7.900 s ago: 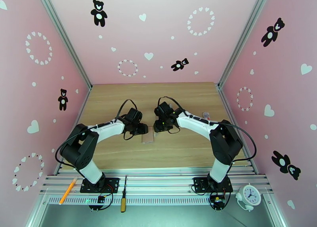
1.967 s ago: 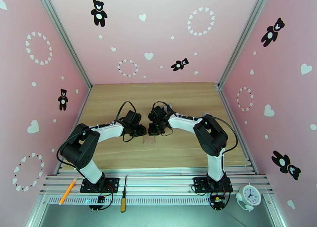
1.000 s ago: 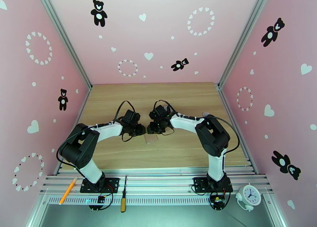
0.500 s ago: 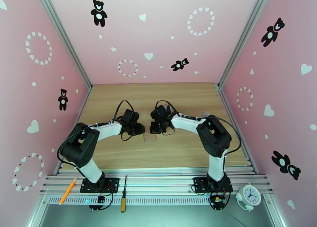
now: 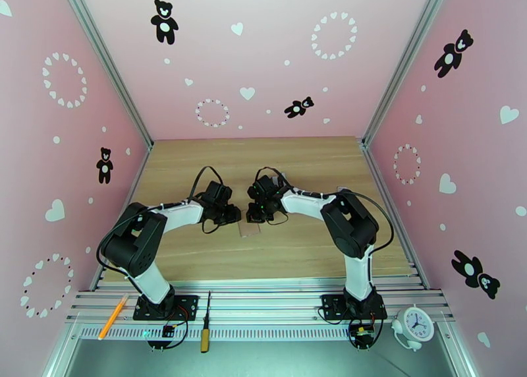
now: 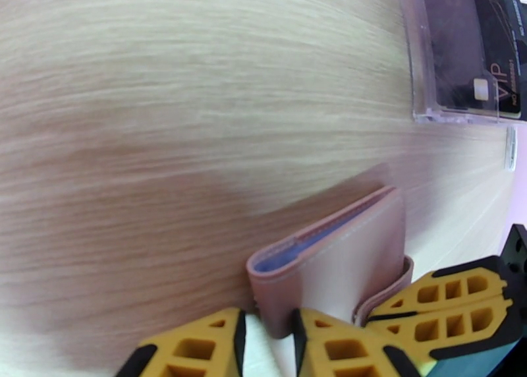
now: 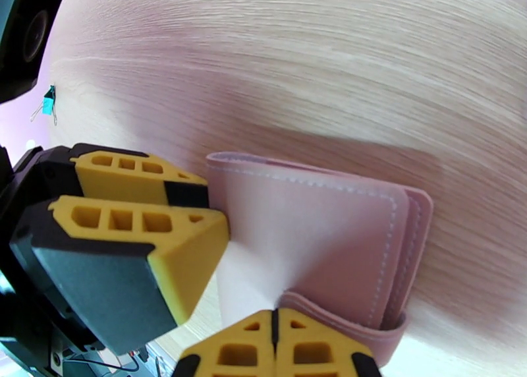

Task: Put the credit cards into the card holder

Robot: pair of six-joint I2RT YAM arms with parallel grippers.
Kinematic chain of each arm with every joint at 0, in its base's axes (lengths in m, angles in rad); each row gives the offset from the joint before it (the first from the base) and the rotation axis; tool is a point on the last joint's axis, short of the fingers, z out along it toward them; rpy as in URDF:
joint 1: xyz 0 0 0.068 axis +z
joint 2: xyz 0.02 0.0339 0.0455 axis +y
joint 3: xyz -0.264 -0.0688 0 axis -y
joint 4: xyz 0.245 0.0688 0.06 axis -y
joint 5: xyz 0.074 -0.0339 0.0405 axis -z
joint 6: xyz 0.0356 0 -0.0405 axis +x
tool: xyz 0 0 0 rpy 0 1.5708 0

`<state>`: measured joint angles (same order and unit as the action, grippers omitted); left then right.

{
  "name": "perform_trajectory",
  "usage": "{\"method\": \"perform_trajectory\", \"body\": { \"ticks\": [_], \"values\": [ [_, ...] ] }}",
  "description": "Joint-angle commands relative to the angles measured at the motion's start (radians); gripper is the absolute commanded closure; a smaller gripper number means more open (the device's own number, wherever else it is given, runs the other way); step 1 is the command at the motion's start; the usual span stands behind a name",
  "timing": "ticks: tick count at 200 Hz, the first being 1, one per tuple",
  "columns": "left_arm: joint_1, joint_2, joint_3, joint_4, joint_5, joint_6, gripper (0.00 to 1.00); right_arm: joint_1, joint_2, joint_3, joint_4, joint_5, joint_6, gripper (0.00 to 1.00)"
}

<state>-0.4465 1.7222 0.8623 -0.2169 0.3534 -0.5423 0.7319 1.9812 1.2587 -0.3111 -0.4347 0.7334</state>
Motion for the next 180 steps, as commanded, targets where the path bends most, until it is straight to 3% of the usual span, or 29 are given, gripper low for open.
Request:
{"method": "perform_trajectory", "body": {
  "ticks": [1,24,46,180],
  "values": [
    [0.006,0.042,0.024,-0.016,-0.031,0.031,0.71,0.004,0.016,0.001,-0.021,0.026,0.004,0.98],
    [0.006,0.059,0.033,-0.021,-0.036,0.046,0.71,-0.003,-0.049,-0.005,-0.047,0.041,-0.007,0.78],
    [0.006,0.067,0.046,-0.030,-0.041,0.057,0.70,-0.014,-0.112,-0.023,-0.058,0.054,-0.012,0.68],
    [-0.014,0.119,0.130,-0.051,0.004,0.082,0.70,-0.088,-0.117,-0.146,0.039,0.039,-0.010,0.63]
  ]
}}
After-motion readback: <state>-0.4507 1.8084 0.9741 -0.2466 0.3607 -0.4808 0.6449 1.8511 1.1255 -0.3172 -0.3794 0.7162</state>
